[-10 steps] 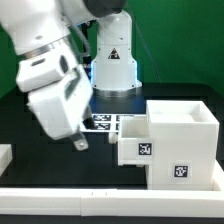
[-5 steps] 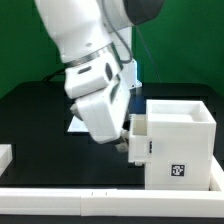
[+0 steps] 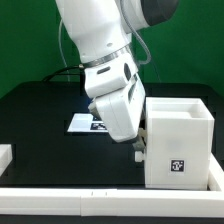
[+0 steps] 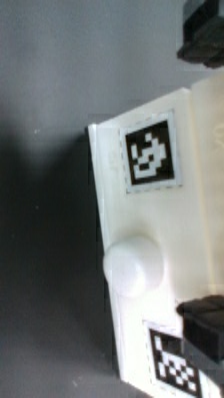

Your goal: Assemble drawer

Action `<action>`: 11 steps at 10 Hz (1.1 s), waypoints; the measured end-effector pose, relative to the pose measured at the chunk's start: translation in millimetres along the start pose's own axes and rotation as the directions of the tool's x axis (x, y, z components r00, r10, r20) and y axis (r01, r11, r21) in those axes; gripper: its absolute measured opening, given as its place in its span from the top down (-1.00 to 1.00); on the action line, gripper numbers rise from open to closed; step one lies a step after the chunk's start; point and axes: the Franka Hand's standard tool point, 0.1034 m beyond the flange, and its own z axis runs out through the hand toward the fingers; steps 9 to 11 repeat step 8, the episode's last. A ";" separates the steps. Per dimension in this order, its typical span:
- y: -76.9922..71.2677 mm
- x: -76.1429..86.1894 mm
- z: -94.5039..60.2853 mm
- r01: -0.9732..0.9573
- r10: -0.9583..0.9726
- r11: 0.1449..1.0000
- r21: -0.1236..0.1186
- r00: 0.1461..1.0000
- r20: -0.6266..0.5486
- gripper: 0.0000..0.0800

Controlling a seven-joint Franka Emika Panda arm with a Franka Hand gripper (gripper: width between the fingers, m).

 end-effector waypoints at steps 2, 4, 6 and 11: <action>1.9 -5.6 -2.8 -0.008 0.008 1.000 -0.004 1.000 0.000 -0.62; 4.7 -19.6 -10.6 -0.020 0.020 1.000 -0.007 1.000 0.001 -0.62; 5.1 -23.8 -11.2 -0.038 0.038 0.999 -0.007 0.999 -0.001 -0.62; 4.8 -24.2 -10.8 -0.039 0.039 0.999 -0.006 0.999 -0.001 -0.62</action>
Offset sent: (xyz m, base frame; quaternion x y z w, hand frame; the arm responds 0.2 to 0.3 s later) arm -0.0023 -0.0406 0.0098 0.0190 -0.0137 -0.0264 0.9994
